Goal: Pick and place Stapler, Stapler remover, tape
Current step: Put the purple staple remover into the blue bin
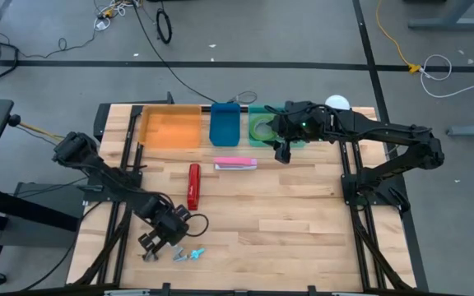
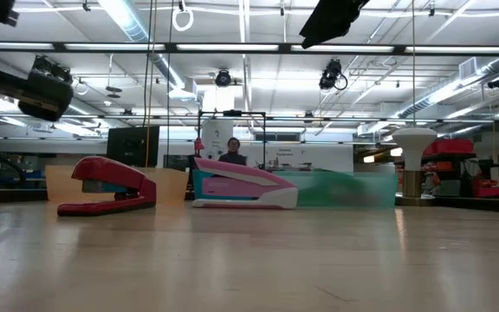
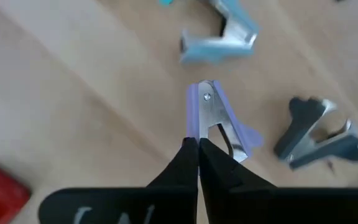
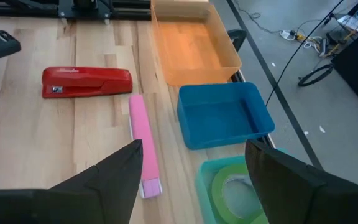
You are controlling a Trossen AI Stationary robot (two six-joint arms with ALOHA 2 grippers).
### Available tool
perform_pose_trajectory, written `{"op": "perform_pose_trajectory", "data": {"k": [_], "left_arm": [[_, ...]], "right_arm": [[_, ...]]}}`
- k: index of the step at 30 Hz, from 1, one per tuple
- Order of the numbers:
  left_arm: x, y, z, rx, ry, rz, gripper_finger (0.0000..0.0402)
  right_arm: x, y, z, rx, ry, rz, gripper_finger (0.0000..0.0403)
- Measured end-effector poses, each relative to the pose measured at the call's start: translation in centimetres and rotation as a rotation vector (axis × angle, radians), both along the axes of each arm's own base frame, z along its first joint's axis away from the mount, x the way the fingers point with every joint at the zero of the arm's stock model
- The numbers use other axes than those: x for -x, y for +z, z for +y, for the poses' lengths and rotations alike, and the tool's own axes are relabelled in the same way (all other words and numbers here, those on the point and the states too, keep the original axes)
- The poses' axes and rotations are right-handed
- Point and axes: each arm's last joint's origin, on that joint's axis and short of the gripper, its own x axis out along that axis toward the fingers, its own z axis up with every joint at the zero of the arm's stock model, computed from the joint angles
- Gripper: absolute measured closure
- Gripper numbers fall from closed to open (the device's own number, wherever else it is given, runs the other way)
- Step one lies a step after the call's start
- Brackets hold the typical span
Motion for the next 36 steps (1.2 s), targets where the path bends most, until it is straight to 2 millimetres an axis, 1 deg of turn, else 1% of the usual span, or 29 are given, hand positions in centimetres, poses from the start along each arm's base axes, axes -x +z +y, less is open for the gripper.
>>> {"op": "perform_pose_trajectory", "data": {"k": [4, 9, 13, 17, 20, 27, 32, 36], "left_arm": [[-0.3, 0.8, 1.2, -0.07, 0.02, 0.058, 0.0398], [-1.0, 2.6, 3.1, -0.139, -0.008, 0.104, 0.0398], [-2.1, 4.2, 4.9, -0.135, 0.015, 0.072, 0.0398], [-3.0, 6.2, 7.3, -0.162, 0.086, -0.016, 0.0398], [-3.6, 7.5, 9.7, -0.217, 0.133, -0.082, 0.0399], [-4.9, 9.9, 16.2, -0.314, 0.376, -0.177, 0.0399], [-5.6, 11.1, 20.7, -0.357, 0.471, -0.313, 0.0399], [-5.7, 11.7, 24.3, -0.402, 0.549, -0.429, 0.0399]], "right_arm": [[-0.1, 0.1, 0.0, 0.01, 0.005, -0.015, 0.0121], [-0.1, 0.2, 0.0, 0.03, 0.021, -0.01, 0.0121], [-0.1, 0.2, 0.0, 0.029, 0.02, -0.01, 0.0121], [-0.1, 0.1, 0.0, 0.029, 0.021, -0.009, 0.0121], [-0.1, 0.1, 0.0, 0.029, 0.021, -0.007, 0.0121], [-0.1, 0.1, 0.0, 0.029, 0.021, -0.005, 0.0121], [-0.1, 0.1, 0.0, 0.028, 0.021, -0.005, 0.0121], [-0.1, 0.1, 0.0, 0.02, 0.025, -0.007, 0.0121]]}}
